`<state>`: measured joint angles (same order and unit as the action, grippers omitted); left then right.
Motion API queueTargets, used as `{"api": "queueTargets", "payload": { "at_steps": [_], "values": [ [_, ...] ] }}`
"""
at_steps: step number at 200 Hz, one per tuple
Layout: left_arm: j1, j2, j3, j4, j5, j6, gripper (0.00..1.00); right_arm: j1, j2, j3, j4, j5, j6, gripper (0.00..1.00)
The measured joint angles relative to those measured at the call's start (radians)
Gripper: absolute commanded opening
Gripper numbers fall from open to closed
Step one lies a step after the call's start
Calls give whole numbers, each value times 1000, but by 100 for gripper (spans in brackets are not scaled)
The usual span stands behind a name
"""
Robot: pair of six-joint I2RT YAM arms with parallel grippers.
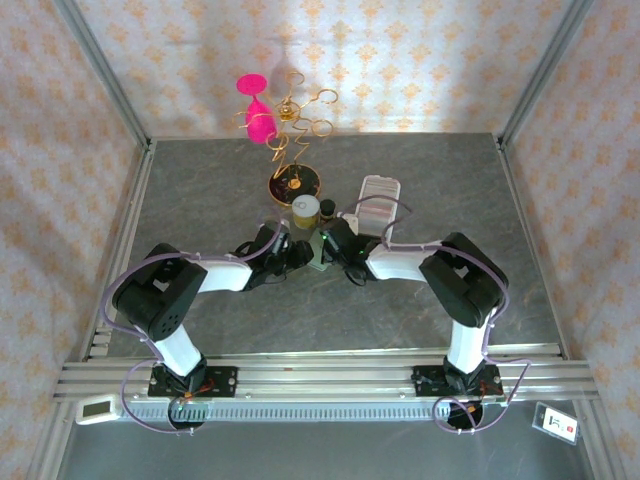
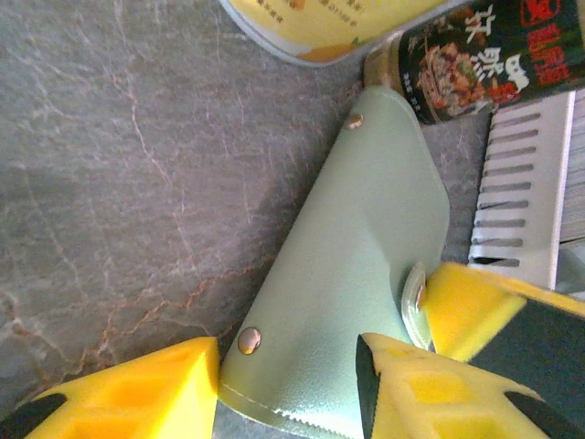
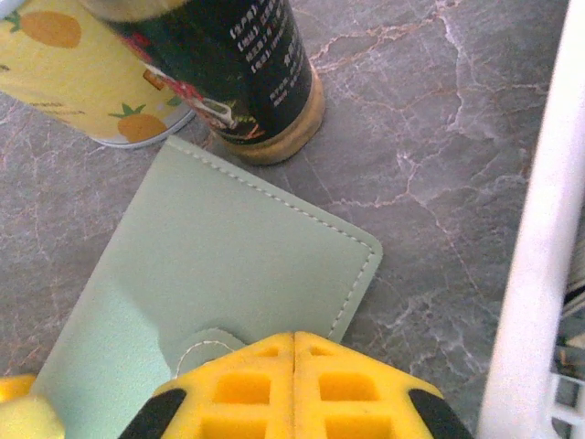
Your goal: Put the credit cards into the card holder
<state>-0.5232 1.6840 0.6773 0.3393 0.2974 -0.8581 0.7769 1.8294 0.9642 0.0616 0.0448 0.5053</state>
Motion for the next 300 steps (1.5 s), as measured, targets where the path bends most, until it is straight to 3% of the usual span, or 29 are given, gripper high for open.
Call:
{"api": "queueTargets", "payload": {
  "at_steps": [171, 247, 300],
  "values": [
    [-22, 0, 23, -64, -101, 22, 47, 0, -35, -46, 19, -50, 19, 6],
    [-23, 0, 23, -61, -56, 22, 45, 0, -48, -73, 49, -72, 27, 6],
    [-28, -37, 0, -52, 8, 10, 36, 0, -62, -92, 68, -75, 37, 6]
  ]
}}
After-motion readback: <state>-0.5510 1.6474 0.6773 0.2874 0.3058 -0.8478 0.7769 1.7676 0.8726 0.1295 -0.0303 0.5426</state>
